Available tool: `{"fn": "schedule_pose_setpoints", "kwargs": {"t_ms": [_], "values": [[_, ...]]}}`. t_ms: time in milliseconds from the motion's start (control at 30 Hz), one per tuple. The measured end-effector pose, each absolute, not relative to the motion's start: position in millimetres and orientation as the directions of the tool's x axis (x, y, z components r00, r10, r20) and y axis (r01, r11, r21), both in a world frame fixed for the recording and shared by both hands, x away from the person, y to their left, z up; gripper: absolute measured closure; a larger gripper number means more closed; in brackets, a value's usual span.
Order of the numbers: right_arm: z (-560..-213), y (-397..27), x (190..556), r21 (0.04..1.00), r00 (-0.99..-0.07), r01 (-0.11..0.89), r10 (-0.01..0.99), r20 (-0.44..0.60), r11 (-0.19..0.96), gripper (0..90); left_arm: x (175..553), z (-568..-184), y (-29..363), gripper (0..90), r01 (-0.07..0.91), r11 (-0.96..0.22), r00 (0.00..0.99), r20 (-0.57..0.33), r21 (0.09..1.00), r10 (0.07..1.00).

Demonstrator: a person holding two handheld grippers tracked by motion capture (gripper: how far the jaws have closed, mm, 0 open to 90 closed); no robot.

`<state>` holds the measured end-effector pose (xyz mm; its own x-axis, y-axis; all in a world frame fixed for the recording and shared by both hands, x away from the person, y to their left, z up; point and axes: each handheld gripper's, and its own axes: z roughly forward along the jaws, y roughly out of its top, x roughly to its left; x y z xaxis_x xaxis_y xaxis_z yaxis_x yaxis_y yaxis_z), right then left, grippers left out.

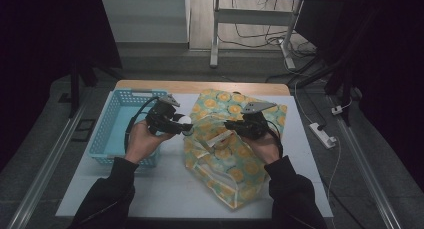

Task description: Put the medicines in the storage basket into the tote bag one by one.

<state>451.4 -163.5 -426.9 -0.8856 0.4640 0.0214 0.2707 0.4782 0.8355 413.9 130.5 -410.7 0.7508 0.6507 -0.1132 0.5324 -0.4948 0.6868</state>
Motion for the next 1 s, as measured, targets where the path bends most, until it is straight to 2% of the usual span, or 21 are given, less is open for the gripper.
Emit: {"fn": "schedule_pose_setpoints", "kwargs": {"t_ms": [600,1000], "values": [[-425,-164,450,0.842,-0.889,0.259,0.458,0.016,0.473,89.8,423,-426,74,50.4,0.483,-0.564,0.818,-0.115,0.669,0.564],[-425,-164,450,0.843,-0.887,0.261,0.462,0.017,0.471,89.8,439,-441,46,50.3,0.485,-0.587,0.817,-0.096,0.648,0.569]]}}
